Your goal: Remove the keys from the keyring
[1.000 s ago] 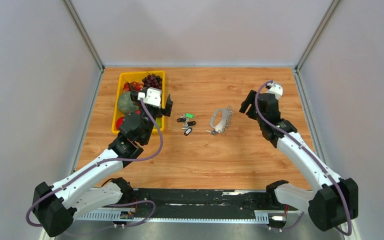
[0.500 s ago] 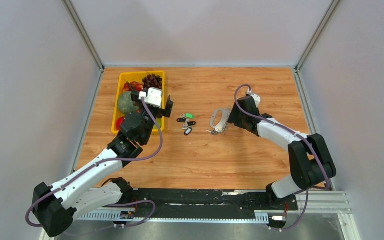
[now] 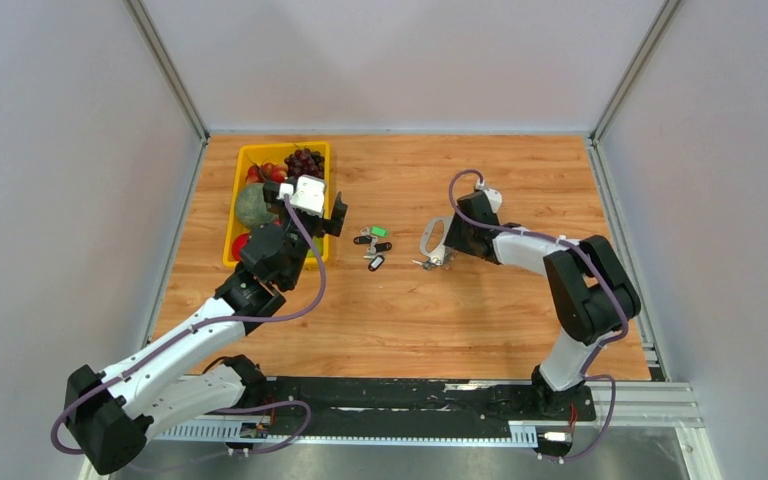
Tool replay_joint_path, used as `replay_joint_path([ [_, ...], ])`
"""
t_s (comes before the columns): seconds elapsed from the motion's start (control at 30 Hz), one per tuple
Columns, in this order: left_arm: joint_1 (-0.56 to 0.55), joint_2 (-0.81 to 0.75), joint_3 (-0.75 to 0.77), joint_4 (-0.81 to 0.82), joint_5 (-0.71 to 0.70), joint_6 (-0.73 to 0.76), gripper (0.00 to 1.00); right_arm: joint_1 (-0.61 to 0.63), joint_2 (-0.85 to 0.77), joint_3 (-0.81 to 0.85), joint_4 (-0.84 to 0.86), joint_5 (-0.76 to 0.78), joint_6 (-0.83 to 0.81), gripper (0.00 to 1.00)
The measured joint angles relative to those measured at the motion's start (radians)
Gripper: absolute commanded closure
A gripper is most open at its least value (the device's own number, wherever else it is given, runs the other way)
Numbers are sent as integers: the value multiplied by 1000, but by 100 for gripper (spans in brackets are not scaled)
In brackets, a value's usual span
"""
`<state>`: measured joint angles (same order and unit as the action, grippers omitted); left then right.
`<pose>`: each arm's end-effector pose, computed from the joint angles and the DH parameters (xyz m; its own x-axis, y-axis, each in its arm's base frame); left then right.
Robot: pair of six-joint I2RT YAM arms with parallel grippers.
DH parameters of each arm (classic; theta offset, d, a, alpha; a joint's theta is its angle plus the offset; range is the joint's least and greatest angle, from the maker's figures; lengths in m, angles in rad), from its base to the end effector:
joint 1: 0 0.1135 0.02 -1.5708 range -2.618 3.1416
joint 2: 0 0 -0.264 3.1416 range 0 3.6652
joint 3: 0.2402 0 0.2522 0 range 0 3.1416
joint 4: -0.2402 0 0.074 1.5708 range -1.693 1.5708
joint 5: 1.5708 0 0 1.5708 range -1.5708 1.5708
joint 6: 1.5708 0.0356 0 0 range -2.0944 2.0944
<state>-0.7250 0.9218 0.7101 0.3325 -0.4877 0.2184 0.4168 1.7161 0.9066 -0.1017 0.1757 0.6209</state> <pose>0.1737 -0.1316 0.3437 0.1396 0.1321 -0.9814 0.2125 0.9640 0.1600 0.3111 0.1309 0.1526 -0.7626 0.2888 -0.5788 0.1758 0.9537 0.2442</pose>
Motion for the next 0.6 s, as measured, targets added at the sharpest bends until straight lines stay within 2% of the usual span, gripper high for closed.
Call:
replay_joint_path([
  [0.03,0,0,0,0,0,0,0,0,12,10,8,4,1,67],
  [0.1,0,0,0,0,0,0,0,0,37,29,21,10,1,94],
  [0.13,0,0,0,0,0,0,0,0,45,35,35,7,7,100],
  [0.33,0,0,0,0,12,0,0,2,21,18,61,-37,-43,99],
  [0.47,0,0,0,0,60,1,0,2,-121,-54,35,-56,-82,99],
  [0.6,0,0,0,-9,170,16,0,2,-295,-70,35,-95,-119,98],
])
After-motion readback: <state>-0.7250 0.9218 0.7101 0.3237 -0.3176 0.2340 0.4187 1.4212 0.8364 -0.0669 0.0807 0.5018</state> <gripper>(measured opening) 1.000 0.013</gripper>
